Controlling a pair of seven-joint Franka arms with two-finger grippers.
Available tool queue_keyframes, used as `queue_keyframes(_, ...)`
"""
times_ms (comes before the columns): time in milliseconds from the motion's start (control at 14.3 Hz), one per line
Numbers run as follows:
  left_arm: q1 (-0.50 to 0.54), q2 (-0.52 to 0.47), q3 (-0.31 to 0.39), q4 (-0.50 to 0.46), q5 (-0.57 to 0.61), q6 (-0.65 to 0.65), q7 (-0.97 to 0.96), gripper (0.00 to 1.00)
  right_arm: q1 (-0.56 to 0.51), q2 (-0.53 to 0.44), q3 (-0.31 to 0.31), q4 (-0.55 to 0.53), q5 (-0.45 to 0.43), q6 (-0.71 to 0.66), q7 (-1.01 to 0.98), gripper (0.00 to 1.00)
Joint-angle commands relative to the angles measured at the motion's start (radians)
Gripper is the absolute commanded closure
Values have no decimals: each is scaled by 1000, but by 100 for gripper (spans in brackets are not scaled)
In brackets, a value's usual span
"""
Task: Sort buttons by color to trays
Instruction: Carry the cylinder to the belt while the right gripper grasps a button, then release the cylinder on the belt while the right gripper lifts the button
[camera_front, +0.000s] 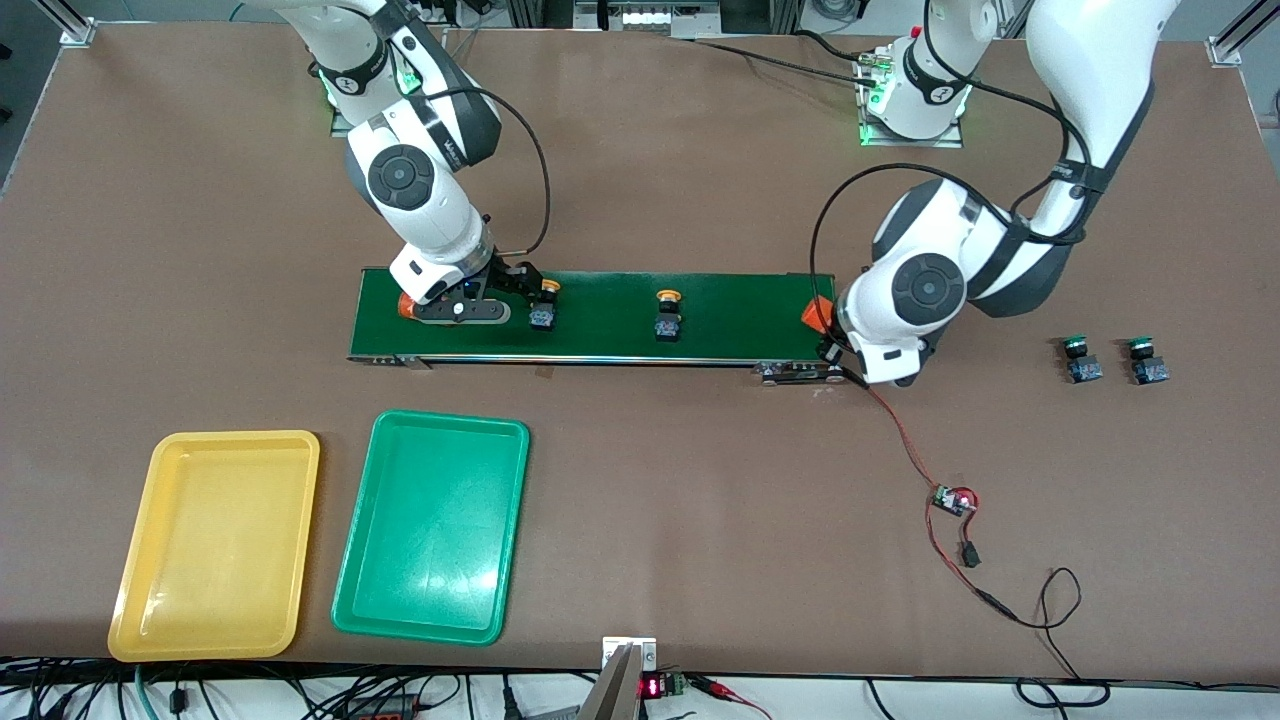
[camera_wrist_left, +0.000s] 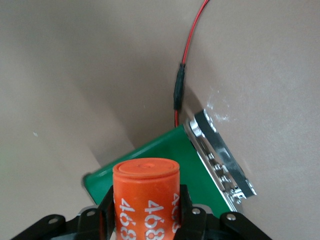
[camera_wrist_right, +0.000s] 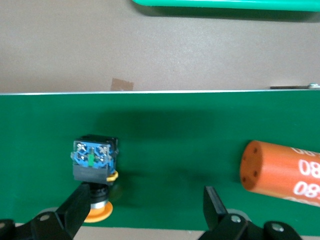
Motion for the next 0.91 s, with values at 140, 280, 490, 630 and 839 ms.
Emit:
queue_keyframes(140, -60, 13, 15, -29, -33, 104, -189, 77, 47, 28, -38, 35, -28, 0, 38, 0)
queue_keyframes(280, -72, 36, 15, -30, -33, 138, -229, 77, 49, 39, -43, 37, -28, 2, 40, 0)
queue_keyframes(490, -80, 53, 13, -30, -33, 150, -253, 77, 50, 51, -45, 35, -30, 12, 40, 0)
queue_keyframes(630, -80, 56, 13, -43, -31, 164, -272, 77, 79, 65, -73, 35, -30, 25, 41, 0)
queue_keyframes(839, -80, 54, 13, -60, -26, 172, -283, 9, 115, 92, -103, 35, -30, 48, 41, 0)
